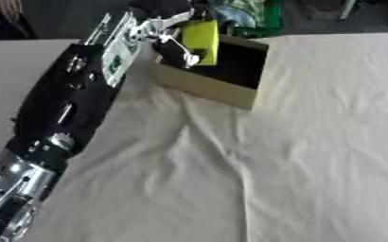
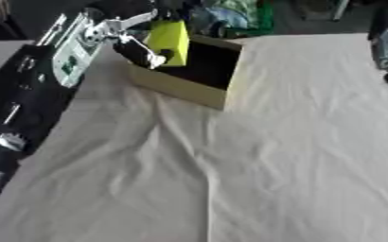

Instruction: Pick up objects on the table and place them in the box.

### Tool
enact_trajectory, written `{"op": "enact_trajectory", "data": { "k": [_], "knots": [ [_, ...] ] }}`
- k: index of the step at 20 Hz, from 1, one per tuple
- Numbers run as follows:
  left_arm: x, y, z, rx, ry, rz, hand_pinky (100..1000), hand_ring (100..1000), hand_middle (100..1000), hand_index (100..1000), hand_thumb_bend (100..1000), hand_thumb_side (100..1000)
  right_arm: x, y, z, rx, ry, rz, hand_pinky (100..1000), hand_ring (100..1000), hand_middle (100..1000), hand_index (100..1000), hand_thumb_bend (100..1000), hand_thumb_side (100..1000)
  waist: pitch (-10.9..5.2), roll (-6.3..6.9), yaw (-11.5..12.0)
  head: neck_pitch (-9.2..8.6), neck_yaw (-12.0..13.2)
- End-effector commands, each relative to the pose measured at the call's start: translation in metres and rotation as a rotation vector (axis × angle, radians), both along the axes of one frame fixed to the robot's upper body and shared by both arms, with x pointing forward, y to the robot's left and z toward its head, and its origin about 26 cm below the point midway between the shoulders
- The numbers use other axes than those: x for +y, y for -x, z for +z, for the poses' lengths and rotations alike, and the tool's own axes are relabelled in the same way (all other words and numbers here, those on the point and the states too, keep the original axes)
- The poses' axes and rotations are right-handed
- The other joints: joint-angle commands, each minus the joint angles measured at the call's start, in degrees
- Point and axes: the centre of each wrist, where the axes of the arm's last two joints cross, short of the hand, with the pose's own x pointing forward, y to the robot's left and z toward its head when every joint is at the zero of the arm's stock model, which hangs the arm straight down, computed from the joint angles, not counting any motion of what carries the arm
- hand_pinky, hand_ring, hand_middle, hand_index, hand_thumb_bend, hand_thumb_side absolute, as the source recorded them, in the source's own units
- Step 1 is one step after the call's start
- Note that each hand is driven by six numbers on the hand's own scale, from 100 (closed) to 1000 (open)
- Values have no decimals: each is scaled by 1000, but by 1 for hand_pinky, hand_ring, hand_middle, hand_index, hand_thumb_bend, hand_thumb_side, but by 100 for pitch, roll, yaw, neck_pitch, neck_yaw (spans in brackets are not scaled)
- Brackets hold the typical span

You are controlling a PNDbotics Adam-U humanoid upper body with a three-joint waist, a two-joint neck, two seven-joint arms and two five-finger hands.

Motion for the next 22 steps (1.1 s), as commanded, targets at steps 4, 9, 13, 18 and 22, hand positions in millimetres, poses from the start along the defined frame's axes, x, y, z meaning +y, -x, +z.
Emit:
{"op": "enact_trajectory", "data": {
  "k": [4,9,13,18,22],
  "knots": [
    [0,3,11,-22,-65,-4,916,941,905,998,107,187,-1,4,10,-36,6,3,727,822,690,806,100,410,-39,70,-19,-29,3],
    [-1,5,15,-95,-82,22,1000,1000,1000,1000,258,125,-1,4,10,-35,6,3,727,822,690,806,100,411,-41,76,-14,-35,27],
    [-2,6,17,-176,-60,58,1000,1000,1000,1000,284,359,-1,4,10,-35,6,5,727,822,689,806,100,414,-36,77,-13,-54,47],
    [-4,6,17,-239,-43,74,1000,1000,1000,1000,315,336,-1,4,10,-33,3,3,726,822,689,807,100,417,-33,80,-15,-52,62],
    [-5,10,21,-301,1,65,1000,1000,1000,1000,170,169,-1,4,9,-30,3,1,726,822,689,806,100,417,-57,84,0,-19,59]
  ]
}}
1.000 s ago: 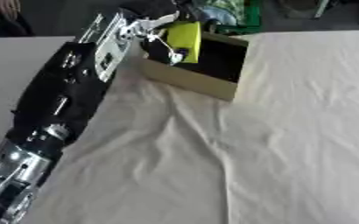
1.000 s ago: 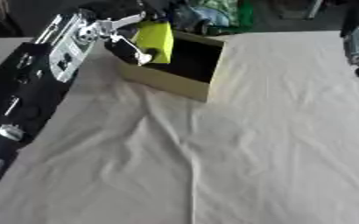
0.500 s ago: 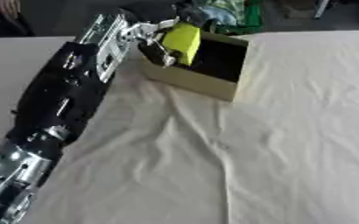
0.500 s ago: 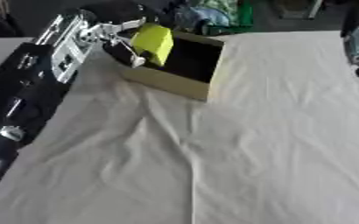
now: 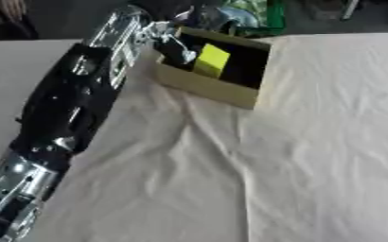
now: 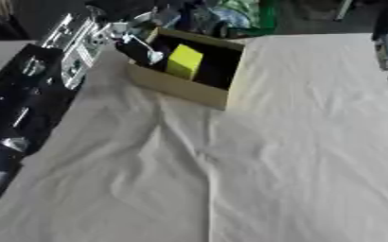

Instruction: Pick up objects on the table and place them in the box.

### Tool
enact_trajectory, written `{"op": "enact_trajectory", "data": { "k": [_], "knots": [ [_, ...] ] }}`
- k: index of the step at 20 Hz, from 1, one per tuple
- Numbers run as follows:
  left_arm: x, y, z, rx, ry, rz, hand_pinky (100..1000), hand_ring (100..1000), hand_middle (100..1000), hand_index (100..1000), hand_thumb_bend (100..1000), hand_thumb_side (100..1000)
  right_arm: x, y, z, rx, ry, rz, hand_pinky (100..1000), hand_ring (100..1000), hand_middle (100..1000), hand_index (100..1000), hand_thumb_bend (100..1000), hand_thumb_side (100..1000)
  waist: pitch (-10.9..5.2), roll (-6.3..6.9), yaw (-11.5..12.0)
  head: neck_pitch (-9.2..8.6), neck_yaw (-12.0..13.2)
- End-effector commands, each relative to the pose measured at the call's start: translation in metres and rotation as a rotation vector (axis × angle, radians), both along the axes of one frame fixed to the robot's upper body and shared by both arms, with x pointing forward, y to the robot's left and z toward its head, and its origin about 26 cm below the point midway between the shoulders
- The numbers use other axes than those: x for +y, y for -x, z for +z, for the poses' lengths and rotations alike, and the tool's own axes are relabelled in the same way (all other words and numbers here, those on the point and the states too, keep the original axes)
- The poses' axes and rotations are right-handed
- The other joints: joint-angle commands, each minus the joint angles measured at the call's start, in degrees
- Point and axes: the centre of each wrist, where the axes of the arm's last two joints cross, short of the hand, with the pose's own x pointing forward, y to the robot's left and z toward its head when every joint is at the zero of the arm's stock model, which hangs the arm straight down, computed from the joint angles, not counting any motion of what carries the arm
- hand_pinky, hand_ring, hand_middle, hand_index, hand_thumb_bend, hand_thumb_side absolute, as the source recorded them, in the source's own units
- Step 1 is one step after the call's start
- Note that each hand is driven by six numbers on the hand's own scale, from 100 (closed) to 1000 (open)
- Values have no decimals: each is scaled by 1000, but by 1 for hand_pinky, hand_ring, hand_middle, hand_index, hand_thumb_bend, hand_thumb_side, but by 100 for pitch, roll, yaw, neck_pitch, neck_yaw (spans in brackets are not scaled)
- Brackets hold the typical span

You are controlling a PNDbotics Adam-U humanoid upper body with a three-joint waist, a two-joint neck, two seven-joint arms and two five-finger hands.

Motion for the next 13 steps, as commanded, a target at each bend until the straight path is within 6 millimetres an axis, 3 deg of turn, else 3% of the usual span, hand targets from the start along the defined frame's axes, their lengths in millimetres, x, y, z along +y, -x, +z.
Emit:
{"op": "enact_trajectory", "data": {
  "k": [1,2,7,8,9,10,13],
  "knots": [
    [-3,10,22,-108,56,-27,1000,1000,981,1000,143,100,-2,4,9,-30,6,-1,726,822,689,806,100,417,-73,66,7,-2,-3],
    [-3,14,27,-149,86,-33,992,990,959,1000,107,100,-2,4,9,-29,6,-2,726,822,690,806,100,417,-91,68,15,18,-12],
    [-2,51,55,-358,261,-163,952,933,885,999,100,123,-5,5,6,-22,5,-15,726,822,691,805,100,418,-229,82,93,184,-72],
    [-1,62,59,-393,308,-200,920,900,852,992,100,184,-5,5,6,-22,3,-16,725,822,691,805,100,419,-264,84,110,221,-82],
    [2,74,63,-423,361,-236,920,900,852,992,100,184,-5,5,5,-20,2,-17,725,822,691,805,100,419,-297,84,122,254,-92],
    [6,86,66,-452,424,-270,878,865,822,985,100,295,-6,5,4,-18,-2,-20,725,822,690,804,100,420,-340,79,136,287,-108],
    [21,120,66,-494,554,-354,847,847,808,980,100,354,-7,5,3,-16,-12,-25,724,822,691,803,100,422,-453,65,163,379,-161]
  ]
}}
